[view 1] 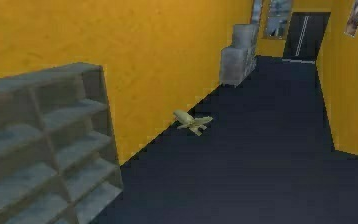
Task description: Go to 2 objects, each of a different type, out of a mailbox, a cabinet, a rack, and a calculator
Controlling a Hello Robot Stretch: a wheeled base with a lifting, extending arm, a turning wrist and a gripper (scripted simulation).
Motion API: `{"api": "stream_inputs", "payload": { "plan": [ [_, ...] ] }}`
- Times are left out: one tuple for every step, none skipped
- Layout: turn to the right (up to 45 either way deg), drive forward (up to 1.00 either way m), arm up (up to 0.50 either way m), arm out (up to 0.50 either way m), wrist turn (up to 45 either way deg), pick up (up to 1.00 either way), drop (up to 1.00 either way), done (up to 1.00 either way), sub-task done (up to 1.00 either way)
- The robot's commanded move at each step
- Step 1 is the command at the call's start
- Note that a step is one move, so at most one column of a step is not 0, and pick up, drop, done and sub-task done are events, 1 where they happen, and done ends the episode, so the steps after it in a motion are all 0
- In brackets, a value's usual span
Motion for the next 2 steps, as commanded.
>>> {"api": "stream_inputs", "payload": {
  "plan": [
    [12.0, 0.00, 0.00, 0.00, 0.0, 0.00, 0.00, 0.00, 0.00],
    [0.0, 1.00, 0.00, 0.00, 0.0, 0.00, 0.00, 0.00, 0.00]
  ]
}}
